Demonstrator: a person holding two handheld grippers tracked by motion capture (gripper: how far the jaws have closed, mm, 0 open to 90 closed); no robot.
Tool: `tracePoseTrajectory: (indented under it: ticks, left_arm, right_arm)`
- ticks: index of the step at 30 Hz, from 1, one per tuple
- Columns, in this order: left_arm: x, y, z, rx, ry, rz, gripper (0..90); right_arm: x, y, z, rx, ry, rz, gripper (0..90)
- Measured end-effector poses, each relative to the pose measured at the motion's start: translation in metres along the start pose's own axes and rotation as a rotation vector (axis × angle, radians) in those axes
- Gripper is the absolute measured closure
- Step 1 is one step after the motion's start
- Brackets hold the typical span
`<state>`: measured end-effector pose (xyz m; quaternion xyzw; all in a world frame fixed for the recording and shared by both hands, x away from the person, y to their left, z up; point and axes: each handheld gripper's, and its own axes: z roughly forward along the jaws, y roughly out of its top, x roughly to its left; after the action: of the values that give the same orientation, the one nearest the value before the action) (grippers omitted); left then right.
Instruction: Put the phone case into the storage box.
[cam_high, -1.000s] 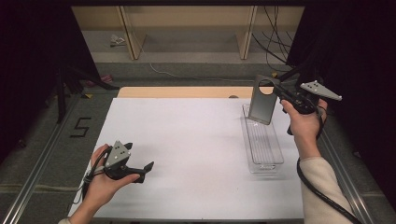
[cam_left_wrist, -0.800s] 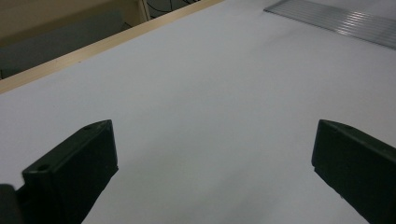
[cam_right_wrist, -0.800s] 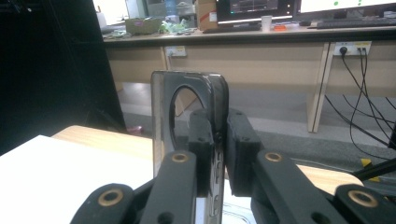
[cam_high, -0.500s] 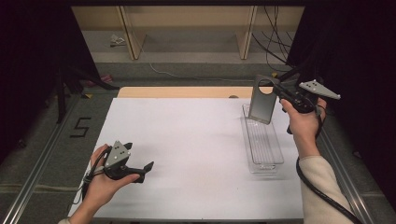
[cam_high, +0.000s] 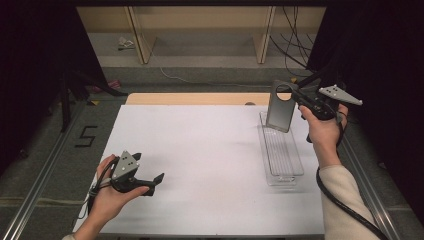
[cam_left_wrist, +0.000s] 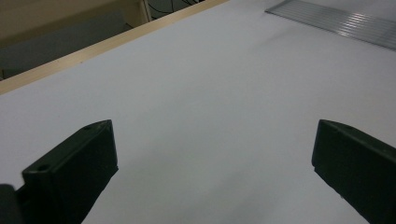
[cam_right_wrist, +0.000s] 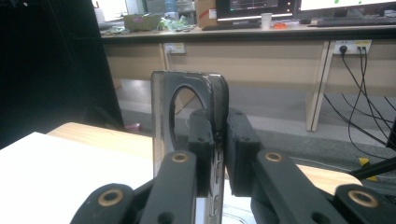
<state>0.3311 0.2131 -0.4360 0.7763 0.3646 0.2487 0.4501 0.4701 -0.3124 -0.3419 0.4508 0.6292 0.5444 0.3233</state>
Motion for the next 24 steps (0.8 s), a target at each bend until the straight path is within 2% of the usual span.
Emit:
tracePoseTrajectory:
  ticks: [24]
  left_arm:
    - [0.0006, -0.0004, -0.0005, -0.001, 0.004, -0.005, 0.0]
  right_arm:
    - [-0.0033, -0.0019, 0.0088, 0.011, -0.007, -0.008, 82.7]
